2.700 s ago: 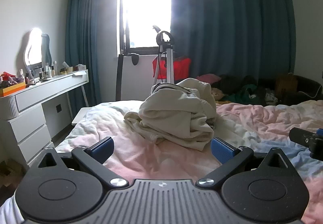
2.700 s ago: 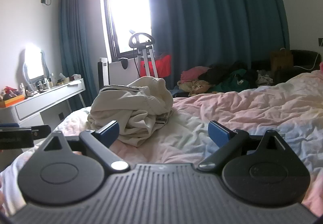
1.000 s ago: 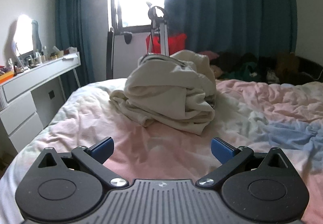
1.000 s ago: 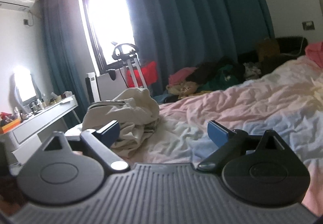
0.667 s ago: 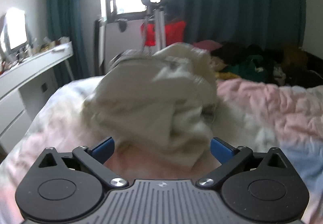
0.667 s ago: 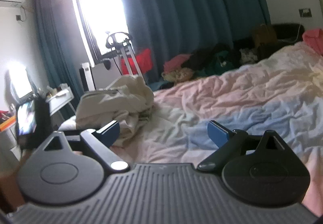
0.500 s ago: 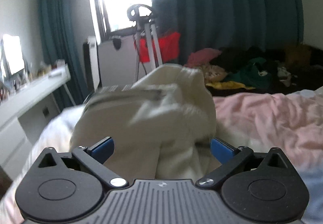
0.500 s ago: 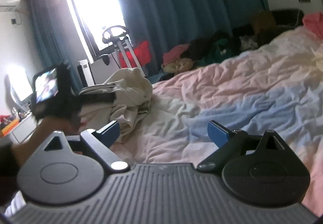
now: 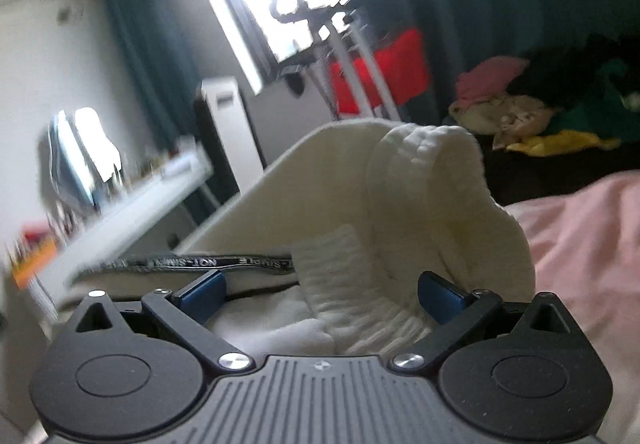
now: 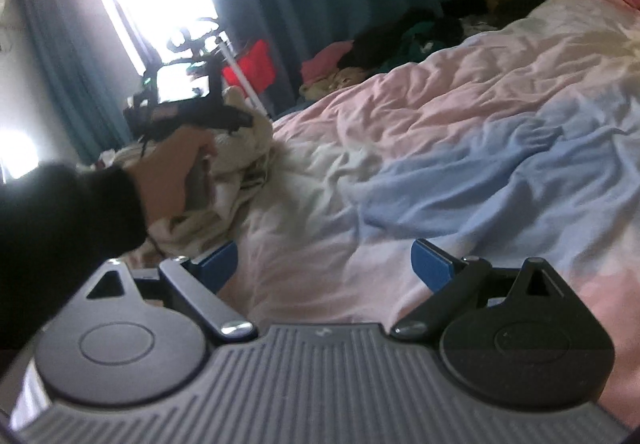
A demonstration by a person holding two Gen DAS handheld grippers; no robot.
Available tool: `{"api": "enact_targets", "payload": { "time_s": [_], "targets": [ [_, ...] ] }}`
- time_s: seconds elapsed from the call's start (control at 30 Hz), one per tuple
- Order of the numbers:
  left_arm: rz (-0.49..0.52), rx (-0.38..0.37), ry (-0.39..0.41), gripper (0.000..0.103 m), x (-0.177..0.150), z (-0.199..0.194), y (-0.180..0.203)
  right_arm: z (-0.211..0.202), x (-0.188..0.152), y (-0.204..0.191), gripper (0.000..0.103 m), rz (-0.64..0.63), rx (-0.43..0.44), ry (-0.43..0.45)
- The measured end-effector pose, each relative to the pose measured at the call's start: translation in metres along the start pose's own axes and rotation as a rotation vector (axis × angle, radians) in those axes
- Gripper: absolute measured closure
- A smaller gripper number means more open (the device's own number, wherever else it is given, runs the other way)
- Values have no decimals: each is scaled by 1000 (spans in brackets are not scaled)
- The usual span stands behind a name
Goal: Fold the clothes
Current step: 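Grasp the cream sweatpants cuff with the left gripper, then grasp the ribbed cuff with the right gripper while the left gripper holds the other cuff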
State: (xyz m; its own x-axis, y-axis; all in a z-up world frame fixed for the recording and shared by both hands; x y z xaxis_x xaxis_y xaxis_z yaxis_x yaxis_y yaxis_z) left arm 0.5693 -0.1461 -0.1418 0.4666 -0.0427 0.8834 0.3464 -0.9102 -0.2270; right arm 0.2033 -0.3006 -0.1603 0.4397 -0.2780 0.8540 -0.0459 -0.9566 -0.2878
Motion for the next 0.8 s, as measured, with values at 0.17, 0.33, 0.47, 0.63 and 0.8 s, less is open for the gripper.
{"api": "enact_targets", "payload": {
  "time_s": [0.17, 0.33, 0.47, 0.63, 0.8],
  "targets": [
    [-202, -86, -80, 60, 11, -9, -28, 13, -11, -1, 8, 41, 21, -26],
    [-254, -230, -64, 76, 22, -64, -61, 13, -13, -20, 8, -5, 64, 11],
    [-264, -353, -19, 82, 20, -140, -102, 3, -7, -26, 8, -23, 65, 74],
    [-256, -421, 57, 84, -10, -229, -177, -17, 7, -34, 8, -69, 49, 176],
    [-281, -413, 54, 84, -53, -259, -258, -41, 16, -45, 8, -127, 58, 249]
  ]
}}
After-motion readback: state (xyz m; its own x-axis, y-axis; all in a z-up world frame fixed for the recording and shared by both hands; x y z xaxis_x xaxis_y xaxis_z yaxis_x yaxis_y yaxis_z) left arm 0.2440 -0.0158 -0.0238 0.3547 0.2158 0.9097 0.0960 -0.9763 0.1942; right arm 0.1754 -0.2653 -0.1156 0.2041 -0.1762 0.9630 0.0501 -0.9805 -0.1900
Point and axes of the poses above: each gripper's, at about its wrist camera, not at the fingertips, and z roughly the way its jaws point, y to its right, x to its top, the point moved 10 cm from there along z, roughly the way its jaws point, and after that the axes turned 10 degrees about -z, right-handed, at the moved point
